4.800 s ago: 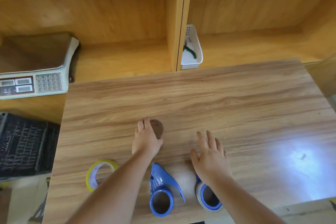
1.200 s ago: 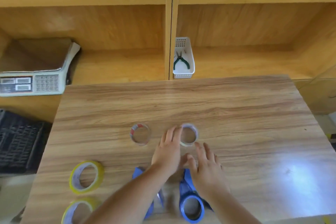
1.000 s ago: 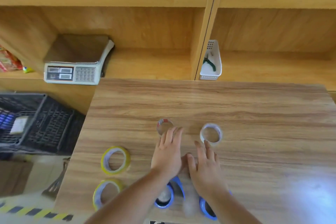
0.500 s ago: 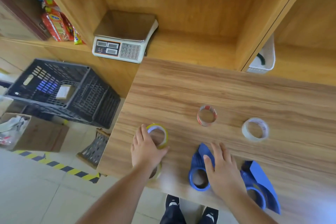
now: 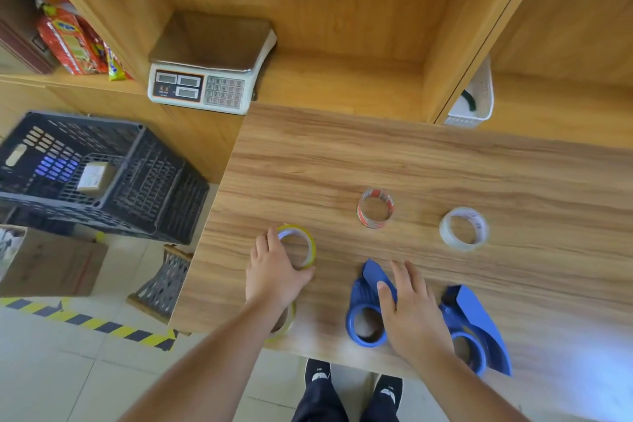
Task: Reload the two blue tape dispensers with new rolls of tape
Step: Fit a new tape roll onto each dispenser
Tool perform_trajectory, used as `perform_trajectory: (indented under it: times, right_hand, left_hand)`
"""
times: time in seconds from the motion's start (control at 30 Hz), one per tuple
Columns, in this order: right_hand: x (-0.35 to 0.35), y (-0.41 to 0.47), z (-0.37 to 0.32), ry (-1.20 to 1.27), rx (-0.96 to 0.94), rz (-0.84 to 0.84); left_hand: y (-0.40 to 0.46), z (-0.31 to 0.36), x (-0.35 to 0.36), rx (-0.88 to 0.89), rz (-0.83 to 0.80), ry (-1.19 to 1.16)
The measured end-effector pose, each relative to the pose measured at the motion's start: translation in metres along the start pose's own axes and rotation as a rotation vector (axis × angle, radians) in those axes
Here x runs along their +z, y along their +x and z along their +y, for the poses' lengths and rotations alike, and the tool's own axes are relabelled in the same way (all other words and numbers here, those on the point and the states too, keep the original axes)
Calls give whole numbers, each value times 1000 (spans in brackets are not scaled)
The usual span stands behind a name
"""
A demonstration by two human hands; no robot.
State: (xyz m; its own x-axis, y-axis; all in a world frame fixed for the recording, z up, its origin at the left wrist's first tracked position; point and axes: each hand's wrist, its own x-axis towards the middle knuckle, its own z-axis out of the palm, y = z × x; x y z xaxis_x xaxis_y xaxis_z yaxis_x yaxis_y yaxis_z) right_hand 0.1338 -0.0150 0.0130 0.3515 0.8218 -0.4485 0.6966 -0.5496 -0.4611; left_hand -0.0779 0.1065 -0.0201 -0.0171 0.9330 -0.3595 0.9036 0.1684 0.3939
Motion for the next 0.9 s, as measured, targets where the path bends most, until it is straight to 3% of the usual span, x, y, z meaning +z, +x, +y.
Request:
perform_trajectory:
  times: [0.27,0.53,0.9]
  right_hand:
    - [-12,-10,12,41,9,5]
    - [-21,-19,27,65,11,-2]
    - [-31,-23,48,80,19,-29]
  left_hand:
    - [-77,36,11,174,-21,-92]
    - [-138,50,54,184,-89,-123]
    - [-144,61,84,132,-106,-66]
